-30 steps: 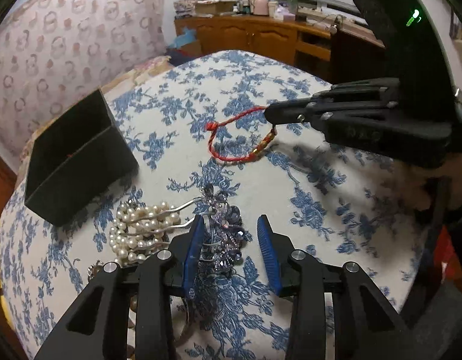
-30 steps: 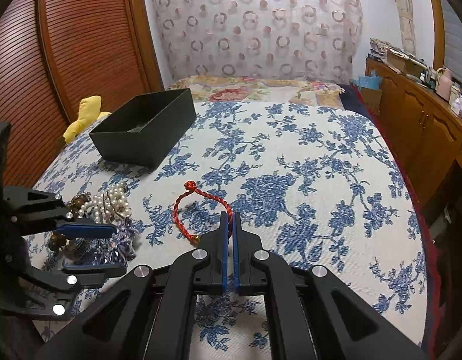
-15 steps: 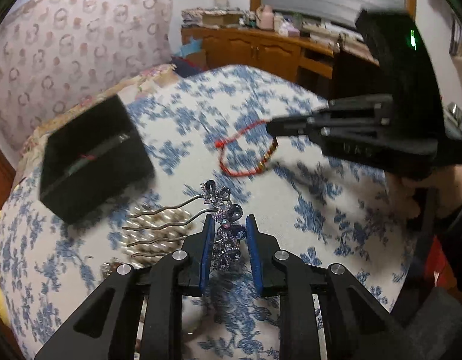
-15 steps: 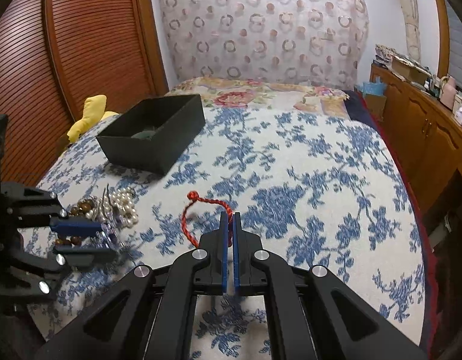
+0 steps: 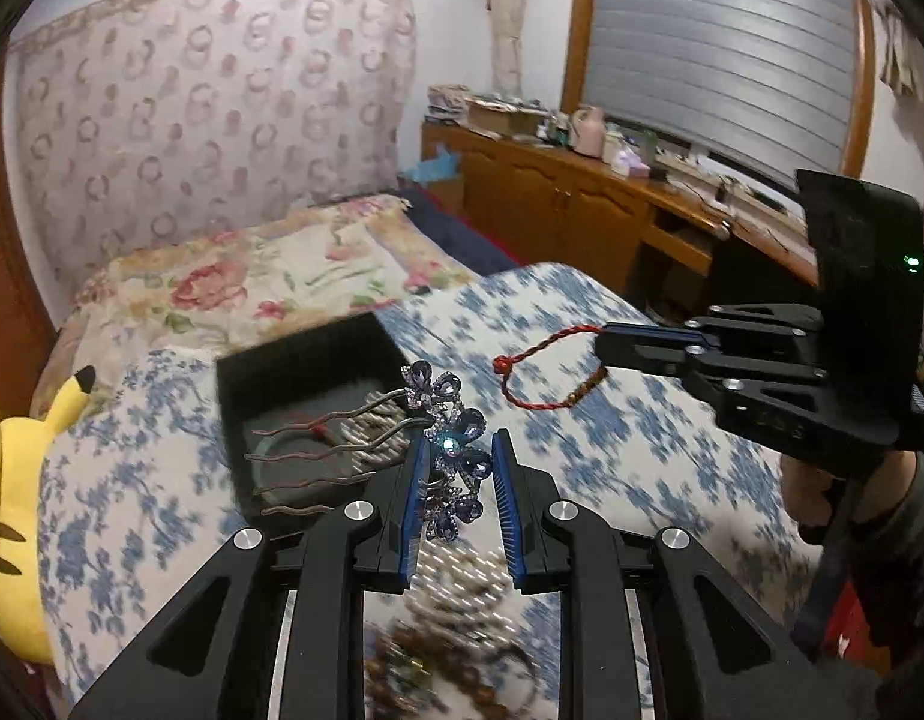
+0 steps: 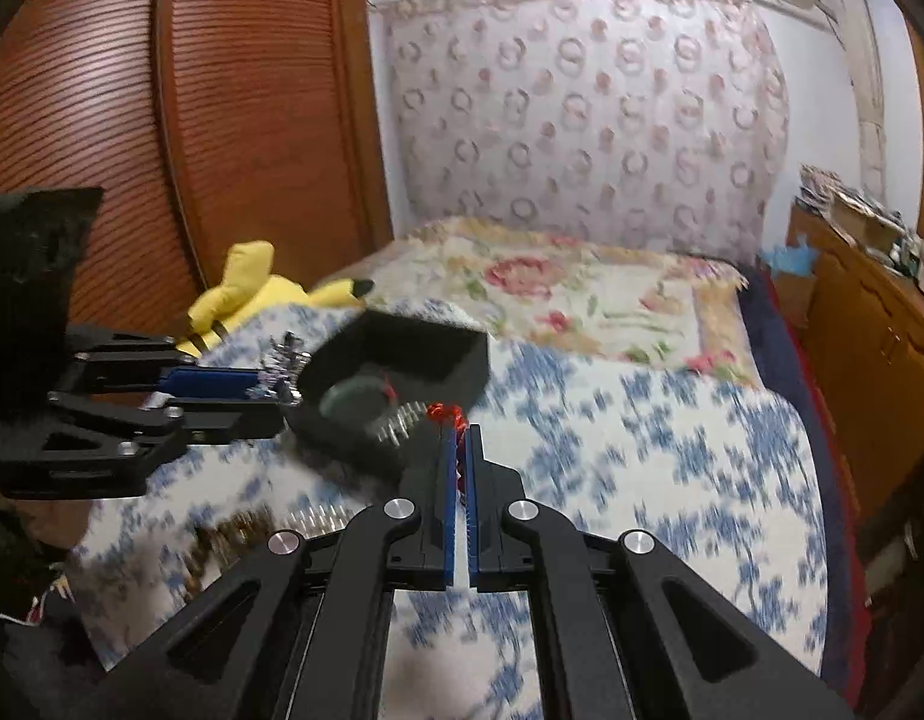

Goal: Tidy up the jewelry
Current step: 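Drop the hairpins and red cord bracelet into the black box with both tools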

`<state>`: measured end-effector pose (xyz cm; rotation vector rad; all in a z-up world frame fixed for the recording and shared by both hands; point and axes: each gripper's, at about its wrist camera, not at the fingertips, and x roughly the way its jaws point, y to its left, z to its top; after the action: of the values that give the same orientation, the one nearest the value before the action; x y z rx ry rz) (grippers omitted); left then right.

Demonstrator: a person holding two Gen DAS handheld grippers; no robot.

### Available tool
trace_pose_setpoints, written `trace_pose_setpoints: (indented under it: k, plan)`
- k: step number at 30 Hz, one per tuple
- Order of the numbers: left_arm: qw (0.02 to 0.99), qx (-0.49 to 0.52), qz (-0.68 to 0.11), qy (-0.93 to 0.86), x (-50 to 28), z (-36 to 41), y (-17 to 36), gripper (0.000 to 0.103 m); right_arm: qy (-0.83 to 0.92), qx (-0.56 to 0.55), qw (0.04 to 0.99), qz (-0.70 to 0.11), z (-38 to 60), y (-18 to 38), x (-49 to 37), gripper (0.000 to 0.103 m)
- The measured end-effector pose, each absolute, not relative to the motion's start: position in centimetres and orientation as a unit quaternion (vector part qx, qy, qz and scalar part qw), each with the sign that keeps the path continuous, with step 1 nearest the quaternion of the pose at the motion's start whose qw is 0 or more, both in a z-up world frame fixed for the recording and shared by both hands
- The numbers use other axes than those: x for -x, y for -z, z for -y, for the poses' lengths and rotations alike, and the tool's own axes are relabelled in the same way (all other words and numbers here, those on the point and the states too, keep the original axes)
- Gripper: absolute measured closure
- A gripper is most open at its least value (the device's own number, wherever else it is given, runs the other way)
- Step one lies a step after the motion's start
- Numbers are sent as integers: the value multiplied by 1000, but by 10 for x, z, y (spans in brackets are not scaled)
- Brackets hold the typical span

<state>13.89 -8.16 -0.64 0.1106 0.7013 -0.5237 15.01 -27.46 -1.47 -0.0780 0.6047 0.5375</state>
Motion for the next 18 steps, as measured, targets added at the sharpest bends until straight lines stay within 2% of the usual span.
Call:
trace_pose_setpoints:
  k: [8, 18]
  plan:
    - [907, -18, -347, 237, -182, 58, 3, 83, -301, 32, 912, -277, 247, -4, -185, 100]
    - [900, -5, -377, 217, -217, 51, 28, 82, -323, 35, 897, -299, 220, 16, -233, 100]
